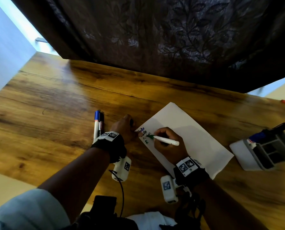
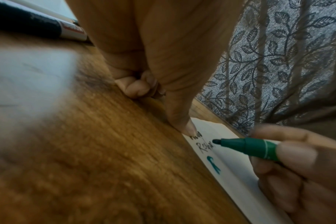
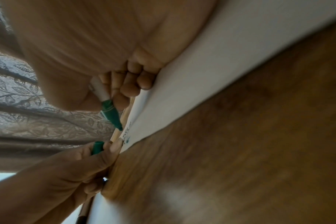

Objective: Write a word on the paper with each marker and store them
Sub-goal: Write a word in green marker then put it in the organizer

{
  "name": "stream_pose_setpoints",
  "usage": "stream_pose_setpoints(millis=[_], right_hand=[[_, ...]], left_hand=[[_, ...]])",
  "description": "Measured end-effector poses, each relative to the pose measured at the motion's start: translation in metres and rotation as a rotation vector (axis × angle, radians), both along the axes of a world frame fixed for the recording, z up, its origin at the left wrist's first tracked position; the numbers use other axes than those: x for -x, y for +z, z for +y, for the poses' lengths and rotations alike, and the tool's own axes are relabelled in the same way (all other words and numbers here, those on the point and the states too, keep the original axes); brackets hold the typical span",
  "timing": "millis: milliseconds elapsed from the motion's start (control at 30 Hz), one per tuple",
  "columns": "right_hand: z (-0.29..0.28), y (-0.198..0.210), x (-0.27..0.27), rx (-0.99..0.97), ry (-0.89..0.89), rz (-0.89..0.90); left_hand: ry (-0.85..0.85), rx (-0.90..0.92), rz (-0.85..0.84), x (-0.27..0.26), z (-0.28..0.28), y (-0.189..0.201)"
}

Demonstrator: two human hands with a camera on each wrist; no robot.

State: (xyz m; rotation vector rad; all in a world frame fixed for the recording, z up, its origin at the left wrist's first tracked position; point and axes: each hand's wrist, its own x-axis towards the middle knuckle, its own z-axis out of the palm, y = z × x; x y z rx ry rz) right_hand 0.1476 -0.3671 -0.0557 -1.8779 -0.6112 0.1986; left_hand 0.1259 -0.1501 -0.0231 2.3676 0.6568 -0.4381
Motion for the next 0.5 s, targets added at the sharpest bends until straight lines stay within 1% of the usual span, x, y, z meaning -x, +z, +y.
stream_pose_setpoints(millis=[133, 400, 500], right_hand=[[-0.0007, -0.0055, 0.0004, 0.058, 0.025, -0.056], [-0.0005, -0.0048, 0.0010, 0.062, 0.029, -0.033], [0.0004, -0.0055, 0.0002, 0.059, 0.024, -0.055]], left_hand=[[-0.002, -0.008, 0.003, -0.0001, 0.0001, -0.0007], [0.016, -0.013, -0.021, -0.0002, -0.0003, -0.0019], [0.001, -0.022, -0.007, -0.0004, 0.0001, -0.0018]])
